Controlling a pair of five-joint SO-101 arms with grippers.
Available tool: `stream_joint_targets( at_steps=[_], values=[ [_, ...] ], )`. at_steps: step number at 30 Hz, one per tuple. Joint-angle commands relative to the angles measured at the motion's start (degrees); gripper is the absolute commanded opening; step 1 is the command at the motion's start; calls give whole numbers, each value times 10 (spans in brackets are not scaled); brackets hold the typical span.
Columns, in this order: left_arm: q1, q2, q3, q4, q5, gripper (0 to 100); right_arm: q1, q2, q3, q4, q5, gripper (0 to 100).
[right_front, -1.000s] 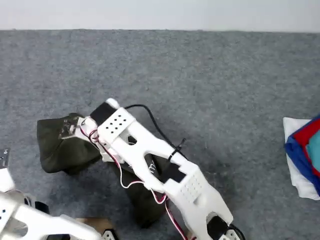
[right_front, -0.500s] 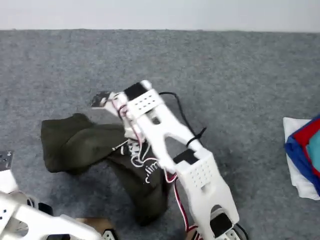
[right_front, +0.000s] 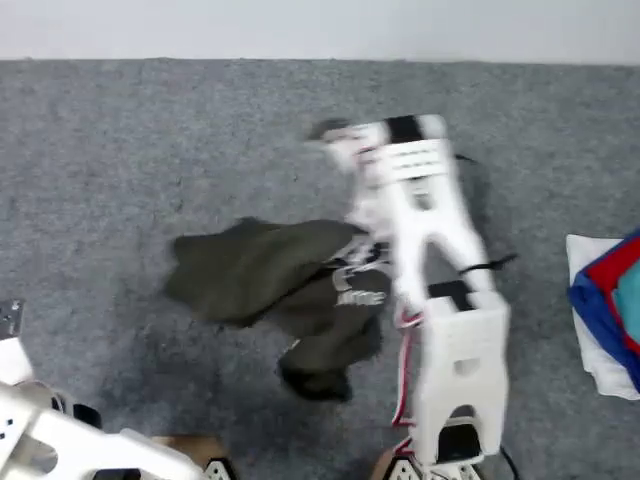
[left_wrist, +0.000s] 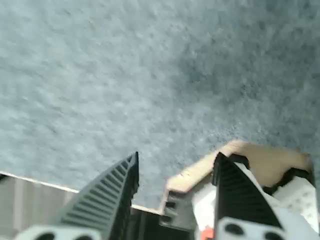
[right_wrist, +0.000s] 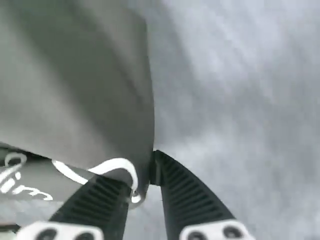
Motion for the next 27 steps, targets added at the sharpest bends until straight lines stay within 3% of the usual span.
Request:
stream_joint_targets(
  at_steps=[1,4,8,12,16,22,27],
  values=[
    [85,-5,-73,-4,-2,234,138,-47,5,25,47,9],
    [176,-5,-102,-6,23,234,185,-47,47,25,69,11],
    [337,-5,-130,-24,139,235,209,-49,72,26,70,42],
    [494,-4,-135,-73,266,235,234,-77,72,26,44,214],
    [616,27,-135,-116,333,235,241,-133,72,25,44,341],
    [679,223,-167,-200,412,235,217,-250,73,25,42,336],
    [729,411,-306,-209,469,235,196,-308,121,25,41,336]
  ],
)
